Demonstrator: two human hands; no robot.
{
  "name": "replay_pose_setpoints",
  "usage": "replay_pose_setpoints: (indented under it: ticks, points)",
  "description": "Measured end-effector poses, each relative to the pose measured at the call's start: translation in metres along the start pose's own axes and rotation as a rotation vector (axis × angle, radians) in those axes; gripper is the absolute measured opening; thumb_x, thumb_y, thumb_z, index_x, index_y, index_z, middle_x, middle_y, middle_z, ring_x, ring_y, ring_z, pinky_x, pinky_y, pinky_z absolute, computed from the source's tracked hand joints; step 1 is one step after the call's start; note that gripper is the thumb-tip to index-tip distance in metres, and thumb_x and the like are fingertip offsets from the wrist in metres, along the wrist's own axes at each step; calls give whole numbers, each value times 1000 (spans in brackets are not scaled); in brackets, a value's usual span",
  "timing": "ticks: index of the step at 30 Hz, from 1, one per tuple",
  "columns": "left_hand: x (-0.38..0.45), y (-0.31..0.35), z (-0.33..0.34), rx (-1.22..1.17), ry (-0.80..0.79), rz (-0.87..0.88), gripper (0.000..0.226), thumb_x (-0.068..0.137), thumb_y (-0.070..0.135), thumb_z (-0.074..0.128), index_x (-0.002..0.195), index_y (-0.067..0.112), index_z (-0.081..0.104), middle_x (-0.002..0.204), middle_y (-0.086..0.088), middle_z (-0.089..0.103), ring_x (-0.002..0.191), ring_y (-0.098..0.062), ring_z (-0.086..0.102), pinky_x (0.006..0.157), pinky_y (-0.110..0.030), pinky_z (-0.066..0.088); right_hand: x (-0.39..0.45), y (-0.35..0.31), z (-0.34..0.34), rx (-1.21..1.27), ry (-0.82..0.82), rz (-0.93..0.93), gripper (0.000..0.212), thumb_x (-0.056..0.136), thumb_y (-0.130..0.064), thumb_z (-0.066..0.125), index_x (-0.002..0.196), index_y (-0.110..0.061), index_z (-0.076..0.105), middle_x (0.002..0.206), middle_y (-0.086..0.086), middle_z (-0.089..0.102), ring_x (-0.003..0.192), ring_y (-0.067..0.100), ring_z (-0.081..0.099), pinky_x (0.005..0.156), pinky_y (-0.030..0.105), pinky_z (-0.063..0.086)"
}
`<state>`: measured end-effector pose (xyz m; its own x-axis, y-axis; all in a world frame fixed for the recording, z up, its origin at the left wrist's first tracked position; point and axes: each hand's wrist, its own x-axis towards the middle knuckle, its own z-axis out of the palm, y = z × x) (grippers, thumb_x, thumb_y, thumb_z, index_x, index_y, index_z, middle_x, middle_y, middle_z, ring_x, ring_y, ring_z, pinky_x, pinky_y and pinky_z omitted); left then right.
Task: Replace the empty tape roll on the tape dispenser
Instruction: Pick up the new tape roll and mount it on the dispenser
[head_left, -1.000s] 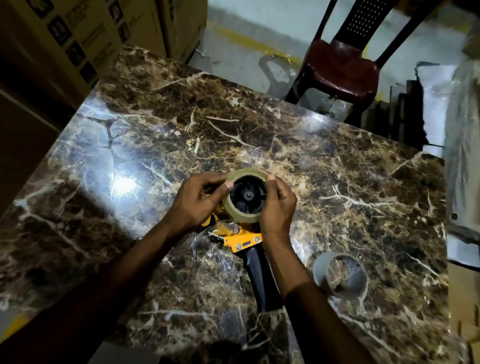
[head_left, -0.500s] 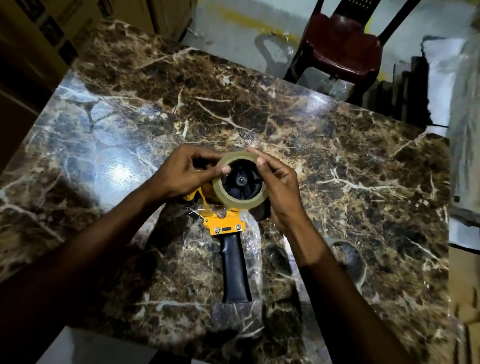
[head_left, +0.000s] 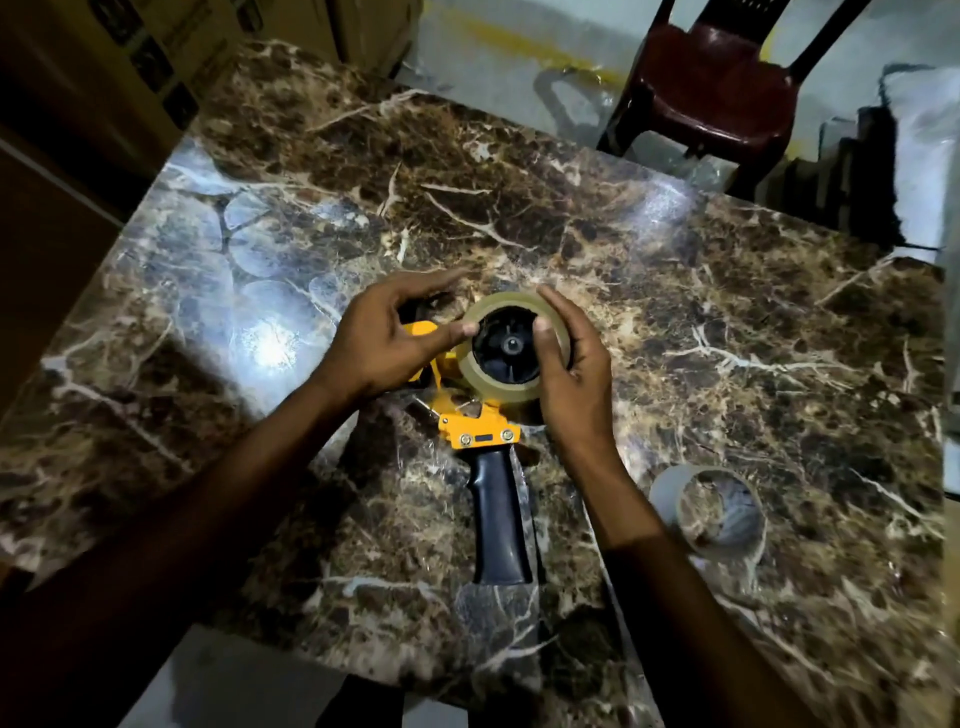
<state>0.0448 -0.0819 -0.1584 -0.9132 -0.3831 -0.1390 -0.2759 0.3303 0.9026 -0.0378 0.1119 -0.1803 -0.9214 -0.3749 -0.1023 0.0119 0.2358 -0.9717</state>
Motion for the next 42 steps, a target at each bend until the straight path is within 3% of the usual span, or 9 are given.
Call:
replay_pose_setpoints:
  ticks: [4,10,15,18,28,32,35,38,42]
  points:
    - [-32,-3,1,-84,-22,-10,78,91,35,83,160,35,48,161,13,53,148,5,46,119,-19,40,-26,-4,-2,35,32,-2,46,105,-23,60,150,-20,51,144,-12,55,131,-10,52,101,11,44]
    - [-76,4,2,-229,78,-81,80,91,37,76,162,41,40,165,16,48,149,1,47,118,-19,44,-39,-8,1,39,42,15,61,100,-21,67,156,-18,41,154,-7,47,135,-16,45,106,8,40]
    - [-95,-5,16,-269,132,-57,82,95,27,77,166,34,36,168,19,43,155,-7,43,127,-43,39,-46,-8,7,65,50,30,75,96,-20,73,160,-24,33,165,-4,36,145,-5,40,109,12,42]
    - [-91,-6,22,-251,158,-75,82,99,16,75,167,28,32,163,26,40,144,15,44,118,-15,41,-51,-8,12,99,41,35,85,94,-15,75,162,-26,25,168,-8,28,148,-7,34,113,14,40]
    - [-88,-5,32,-304,175,-119,89,92,12,64,168,37,25,146,59,33,139,29,35,109,-3,37,-53,-5,19,80,93,79,78,100,-16,67,163,-30,23,170,-10,23,127,-35,31,91,-5,38]
    - [-94,-9,26,-295,98,-63,96,86,11,64,169,32,21,156,52,28,148,24,27,114,-4,32,-54,-4,19,84,94,74,77,100,-14,66,163,-29,24,169,-10,25,126,-36,32,92,-5,38]
    - [-103,-22,29,-308,223,-35,86,92,16,73,167,24,33,170,15,40,157,-4,38,124,-23,36,-54,-3,19,97,95,79,77,100,-13,66,163,-28,24,164,-15,27,123,-38,33,89,-6,38]
    - [-111,-32,34,-378,410,-75,69,85,27,82,146,10,56,128,-19,70,115,-22,68,105,-34,54,-54,-3,19,99,101,75,78,99,-14,68,163,-29,25,166,-13,27,124,-37,33,91,-6,38]
    - [-121,-36,34,-433,326,-132,47,83,30,84,122,17,62,93,-10,82,75,-11,72,67,-20,54,-55,-4,19,114,118,66,77,98,-12,68,162,-26,27,168,-7,29,127,-33,35,94,-3,38]
